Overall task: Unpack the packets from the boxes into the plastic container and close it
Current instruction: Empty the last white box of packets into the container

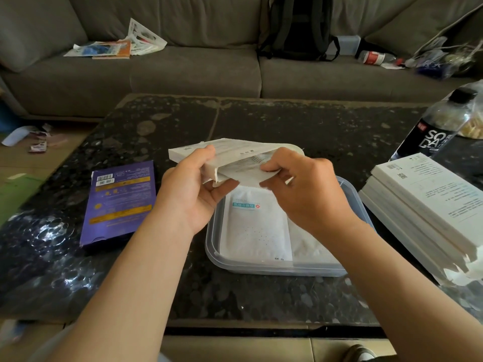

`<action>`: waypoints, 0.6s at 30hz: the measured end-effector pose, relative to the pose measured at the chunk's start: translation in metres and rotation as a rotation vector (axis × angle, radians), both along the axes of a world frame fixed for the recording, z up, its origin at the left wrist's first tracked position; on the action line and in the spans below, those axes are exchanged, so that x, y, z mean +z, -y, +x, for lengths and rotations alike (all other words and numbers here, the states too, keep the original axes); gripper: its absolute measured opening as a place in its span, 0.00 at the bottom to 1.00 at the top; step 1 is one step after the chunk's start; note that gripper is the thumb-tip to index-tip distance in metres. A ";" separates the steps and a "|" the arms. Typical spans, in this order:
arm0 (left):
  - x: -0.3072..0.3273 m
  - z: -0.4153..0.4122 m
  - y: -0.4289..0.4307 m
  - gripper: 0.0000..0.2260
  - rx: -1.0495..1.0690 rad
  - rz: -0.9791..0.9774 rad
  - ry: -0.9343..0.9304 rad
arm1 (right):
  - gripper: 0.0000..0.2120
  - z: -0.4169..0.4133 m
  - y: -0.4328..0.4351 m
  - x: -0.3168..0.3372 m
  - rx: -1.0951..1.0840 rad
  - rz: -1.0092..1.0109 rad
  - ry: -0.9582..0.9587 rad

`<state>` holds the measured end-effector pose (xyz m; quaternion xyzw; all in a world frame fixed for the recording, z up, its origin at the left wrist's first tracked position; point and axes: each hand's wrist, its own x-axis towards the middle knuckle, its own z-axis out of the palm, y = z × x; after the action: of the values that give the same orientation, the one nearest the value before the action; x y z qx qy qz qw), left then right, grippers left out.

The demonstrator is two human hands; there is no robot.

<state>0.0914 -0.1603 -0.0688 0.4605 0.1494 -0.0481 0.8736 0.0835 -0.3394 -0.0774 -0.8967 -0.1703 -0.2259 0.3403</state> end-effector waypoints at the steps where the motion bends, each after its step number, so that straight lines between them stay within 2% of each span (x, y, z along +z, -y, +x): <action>1: 0.002 0.000 -0.001 0.09 0.016 -0.021 -0.006 | 0.06 -0.001 0.002 0.003 -0.008 0.054 -0.004; 5: 0.006 0.002 -0.007 0.07 0.047 -0.074 -0.011 | 0.07 0.001 0.014 0.015 -0.017 0.321 -0.019; 9: 0.006 0.001 -0.009 0.09 0.060 -0.088 -0.016 | 0.05 0.001 0.031 0.028 0.081 0.669 -0.146; 11: 0.006 0.001 -0.009 0.08 0.058 -0.100 -0.010 | 0.10 0.000 0.038 0.032 0.138 0.853 -0.185; 14: 0.006 0.001 -0.010 0.07 0.069 -0.133 -0.010 | 0.09 -0.001 0.046 0.036 0.131 1.076 -0.238; 16: 0.007 0.001 -0.010 0.08 0.077 -0.144 -0.007 | 0.06 0.001 0.054 0.036 0.119 1.161 -0.276; 18: 0.007 0.000 -0.010 0.11 0.084 -0.148 -0.003 | 0.05 0.002 0.065 0.035 0.098 1.157 -0.312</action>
<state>0.0913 -0.1503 -0.0623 0.3878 0.1661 -0.0228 0.9064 0.0858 -0.4041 -0.0422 -0.5796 -0.0090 -0.1317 0.8041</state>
